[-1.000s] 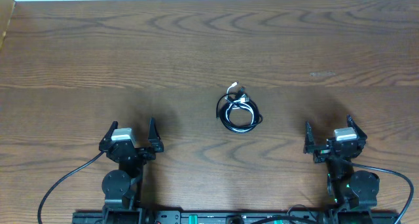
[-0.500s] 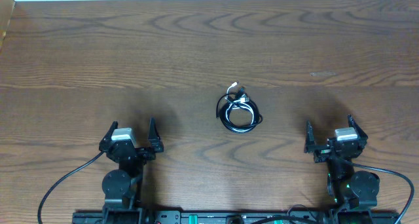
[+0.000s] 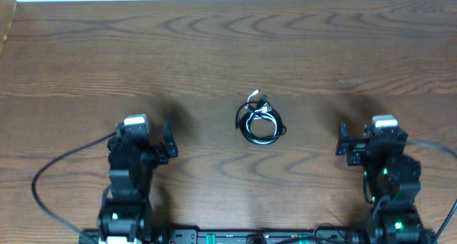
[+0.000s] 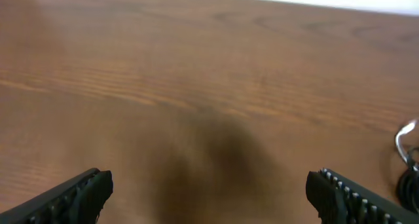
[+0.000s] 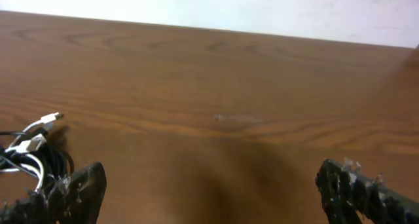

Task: Untangle cables
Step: 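Move both grippers inward to the tangled black and white cable bundle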

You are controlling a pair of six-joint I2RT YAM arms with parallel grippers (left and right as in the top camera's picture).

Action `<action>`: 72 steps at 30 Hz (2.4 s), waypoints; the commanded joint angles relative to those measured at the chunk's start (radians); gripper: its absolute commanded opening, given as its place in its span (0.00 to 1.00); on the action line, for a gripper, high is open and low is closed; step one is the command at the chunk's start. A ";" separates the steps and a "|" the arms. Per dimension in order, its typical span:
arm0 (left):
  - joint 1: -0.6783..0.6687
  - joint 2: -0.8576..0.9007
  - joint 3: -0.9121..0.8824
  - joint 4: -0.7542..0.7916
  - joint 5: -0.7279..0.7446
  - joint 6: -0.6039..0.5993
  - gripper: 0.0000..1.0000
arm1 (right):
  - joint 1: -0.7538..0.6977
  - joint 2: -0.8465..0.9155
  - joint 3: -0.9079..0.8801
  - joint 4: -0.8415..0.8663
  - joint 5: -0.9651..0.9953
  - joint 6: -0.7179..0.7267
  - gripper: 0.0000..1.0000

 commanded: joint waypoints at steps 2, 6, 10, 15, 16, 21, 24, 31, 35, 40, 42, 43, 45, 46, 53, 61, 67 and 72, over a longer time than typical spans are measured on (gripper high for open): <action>0.003 0.154 0.175 -0.112 -0.003 -0.010 1.00 | 0.004 0.183 0.166 -0.092 -0.014 0.014 0.99; 0.003 0.266 0.359 -0.344 0.000 -0.045 1.00 | 0.004 0.351 0.352 -0.309 -0.064 -0.019 0.99; 0.003 0.293 0.500 -0.503 0.003 -0.190 1.00 | 0.004 0.387 0.442 -0.352 -0.257 -0.013 0.99; 0.003 0.269 0.507 -0.490 -0.010 -0.190 1.00 | 0.004 0.370 0.444 -0.283 -0.317 -0.013 0.99; 0.003 0.268 0.507 -0.467 0.040 -0.190 1.00 | 0.004 0.370 0.444 -0.254 -0.317 -0.010 0.99; 0.003 0.355 0.622 -0.495 0.050 -0.190 1.00 | 0.005 0.410 0.481 -0.288 -0.264 0.021 0.99; 0.003 0.462 0.729 -0.605 0.019 -0.190 1.00 | 0.005 0.473 0.584 -0.397 -0.261 0.021 0.99; -0.195 0.632 0.769 -0.639 0.001 -0.193 1.00 | 0.069 0.655 0.694 -0.571 -0.216 0.021 0.99; -0.285 0.731 0.768 -0.637 -0.001 -0.193 1.00 | 0.251 0.698 0.695 -0.581 -0.027 0.021 0.99; -0.292 0.791 0.763 -0.451 0.204 -0.212 1.00 | 0.294 0.699 0.694 -0.463 -0.111 0.039 0.99; -0.292 0.866 0.763 -0.397 0.203 -0.284 1.00 | 0.290 0.699 0.694 -0.442 0.023 0.172 0.99; -0.292 0.906 0.763 -0.385 0.219 -0.298 1.00 | 0.290 0.699 0.694 -0.443 0.061 0.209 0.99; -0.303 0.990 0.763 -0.359 0.232 -0.288 1.00 | 0.290 0.704 0.694 -0.443 0.120 0.291 0.99; -0.316 1.024 0.763 -0.346 0.233 -0.257 0.99 | 0.290 0.707 0.694 -0.444 0.130 0.318 0.99; -0.473 1.269 0.763 -0.239 0.266 -0.182 0.80 | 0.194 0.768 0.694 -0.496 0.125 0.440 0.99; -0.553 1.316 0.766 -0.174 0.266 -0.182 0.08 | 0.185 0.770 0.694 -0.520 0.126 0.440 0.99; -0.538 1.014 0.789 -0.173 0.285 -0.280 0.07 | 0.185 0.789 0.694 -0.524 -0.002 0.405 0.99; -0.498 0.923 0.789 -0.158 0.397 -0.328 0.08 | 0.187 0.889 0.694 -0.483 -0.308 0.274 0.99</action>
